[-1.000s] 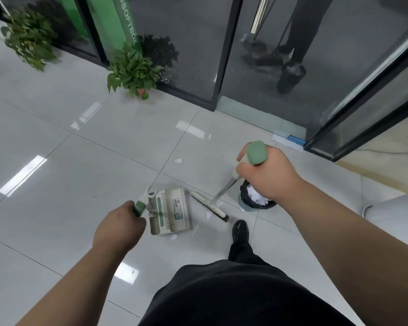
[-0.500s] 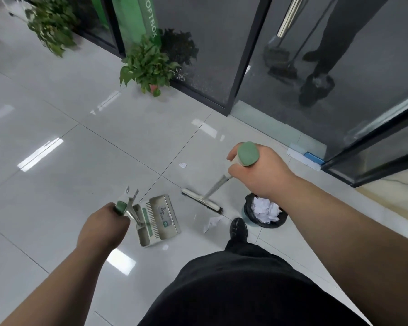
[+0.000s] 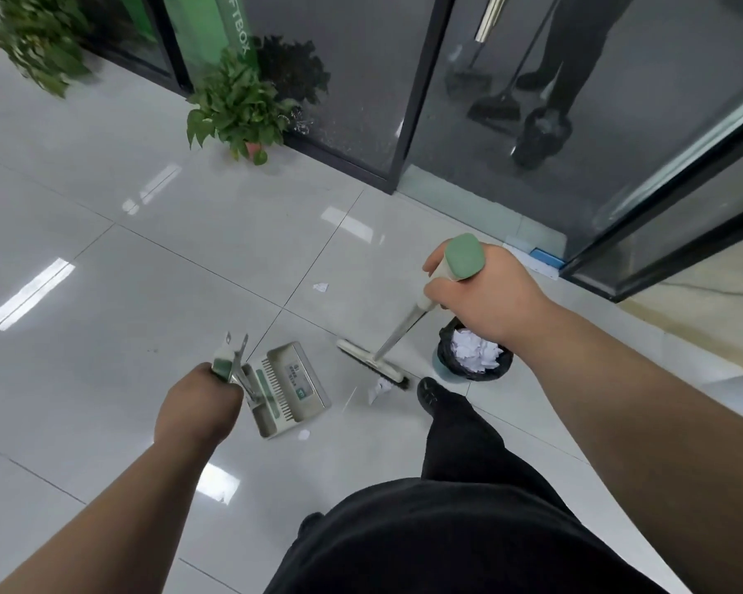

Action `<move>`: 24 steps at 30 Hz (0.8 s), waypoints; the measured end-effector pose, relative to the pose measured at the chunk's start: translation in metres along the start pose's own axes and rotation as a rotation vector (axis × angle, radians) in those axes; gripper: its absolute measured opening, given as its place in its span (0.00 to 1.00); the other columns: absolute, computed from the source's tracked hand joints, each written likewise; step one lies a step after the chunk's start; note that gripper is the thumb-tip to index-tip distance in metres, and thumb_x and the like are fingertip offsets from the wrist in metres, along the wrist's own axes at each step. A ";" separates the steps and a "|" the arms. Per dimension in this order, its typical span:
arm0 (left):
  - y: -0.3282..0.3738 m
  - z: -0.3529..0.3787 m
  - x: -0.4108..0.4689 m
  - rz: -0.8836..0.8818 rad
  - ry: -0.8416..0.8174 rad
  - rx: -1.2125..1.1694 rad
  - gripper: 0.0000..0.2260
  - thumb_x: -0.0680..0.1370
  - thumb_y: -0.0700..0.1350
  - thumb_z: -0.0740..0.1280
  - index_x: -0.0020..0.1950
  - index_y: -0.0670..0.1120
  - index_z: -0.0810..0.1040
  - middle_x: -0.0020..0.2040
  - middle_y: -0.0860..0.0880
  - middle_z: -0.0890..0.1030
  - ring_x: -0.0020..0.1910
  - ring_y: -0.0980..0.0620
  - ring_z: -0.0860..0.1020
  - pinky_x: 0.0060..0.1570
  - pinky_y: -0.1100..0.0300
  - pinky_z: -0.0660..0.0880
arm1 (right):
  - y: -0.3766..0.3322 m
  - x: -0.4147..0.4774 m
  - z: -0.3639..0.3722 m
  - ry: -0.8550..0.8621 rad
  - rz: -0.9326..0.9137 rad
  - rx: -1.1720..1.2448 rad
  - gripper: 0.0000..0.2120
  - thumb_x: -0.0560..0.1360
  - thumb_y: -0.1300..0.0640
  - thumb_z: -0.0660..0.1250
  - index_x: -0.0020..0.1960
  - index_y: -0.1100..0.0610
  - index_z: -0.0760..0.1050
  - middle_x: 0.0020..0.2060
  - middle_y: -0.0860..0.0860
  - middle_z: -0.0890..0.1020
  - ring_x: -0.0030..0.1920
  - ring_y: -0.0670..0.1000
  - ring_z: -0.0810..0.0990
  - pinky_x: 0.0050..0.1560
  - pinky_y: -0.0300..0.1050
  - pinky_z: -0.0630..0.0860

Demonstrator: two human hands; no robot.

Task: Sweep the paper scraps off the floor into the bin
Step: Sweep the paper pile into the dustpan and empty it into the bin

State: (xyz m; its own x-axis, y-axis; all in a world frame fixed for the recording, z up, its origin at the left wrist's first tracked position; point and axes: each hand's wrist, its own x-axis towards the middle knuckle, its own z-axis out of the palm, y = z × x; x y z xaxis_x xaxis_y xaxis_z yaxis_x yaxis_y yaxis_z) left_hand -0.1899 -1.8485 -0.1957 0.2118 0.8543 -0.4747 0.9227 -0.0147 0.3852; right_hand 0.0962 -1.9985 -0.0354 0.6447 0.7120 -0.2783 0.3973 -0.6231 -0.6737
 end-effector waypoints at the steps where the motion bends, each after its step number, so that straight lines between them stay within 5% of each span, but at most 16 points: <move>1: -0.001 -0.001 0.003 0.008 0.003 0.001 0.04 0.76 0.40 0.62 0.41 0.46 0.72 0.37 0.45 0.77 0.37 0.43 0.75 0.36 0.54 0.68 | -0.001 -0.005 0.000 0.008 0.004 0.015 0.07 0.69 0.54 0.70 0.46 0.44 0.80 0.34 0.52 0.83 0.31 0.49 0.75 0.32 0.42 0.73; 6: -0.001 -0.002 0.002 0.009 0.004 0.002 0.04 0.76 0.41 0.62 0.42 0.45 0.73 0.37 0.44 0.77 0.37 0.42 0.75 0.38 0.54 0.69 | -0.004 -0.013 -0.008 0.027 0.032 0.116 0.06 0.70 0.59 0.70 0.44 0.49 0.81 0.30 0.50 0.82 0.32 0.51 0.78 0.33 0.46 0.75; 12: 0.017 -0.001 -0.017 -0.016 -0.007 0.004 0.03 0.74 0.38 0.61 0.41 0.44 0.73 0.37 0.44 0.77 0.35 0.44 0.74 0.34 0.55 0.67 | -0.001 0.004 -0.029 0.005 0.032 0.097 0.03 0.69 0.58 0.69 0.42 0.53 0.80 0.37 0.60 0.83 0.33 0.53 0.77 0.35 0.49 0.76; 16: 0.060 -0.017 -0.029 0.012 -0.021 0.028 0.03 0.74 0.40 0.62 0.41 0.45 0.74 0.36 0.44 0.78 0.36 0.43 0.76 0.33 0.56 0.67 | 0.009 0.025 -0.062 0.036 0.050 0.114 0.07 0.67 0.55 0.69 0.42 0.58 0.79 0.38 0.62 0.83 0.32 0.55 0.78 0.36 0.59 0.80; 22: 0.152 -0.032 -0.054 0.112 -0.054 0.096 0.03 0.74 0.40 0.63 0.43 0.46 0.75 0.34 0.44 0.79 0.36 0.39 0.81 0.38 0.51 0.80 | 0.040 0.040 -0.124 0.173 0.086 0.129 0.13 0.65 0.50 0.68 0.42 0.60 0.77 0.38 0.60 0.83 0.41 0.63 0.83 0.34 0.52 0.77; 24: 0.181 -0.029 -0.063 0.134 -0.062 0.119 0.04 0.74 0.39 0.62 0.44 0.46 0.75 0.34 0.43 0.80 0.37 0.39 0.82 0.39 0.47 0.82 | 0.054 0.040 -0.146 0.232 0.115 0.145 0.13 0.66 0.50 0.68 0.43 0.60 0.77 0.38 0.60 0.83 0.36 0.60 0.82 0.33 0.48 0.74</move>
State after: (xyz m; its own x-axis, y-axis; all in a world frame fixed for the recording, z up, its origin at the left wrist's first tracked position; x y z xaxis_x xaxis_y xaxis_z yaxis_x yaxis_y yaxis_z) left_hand -0.0453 -1.8899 -0.0727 0.3510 0.8071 -0.4748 0.9158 -0.1901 0.3539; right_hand 0.2394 -2.0508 0.0171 0.8186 0.5363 -0.2056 0.2269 -0.6308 -0.7421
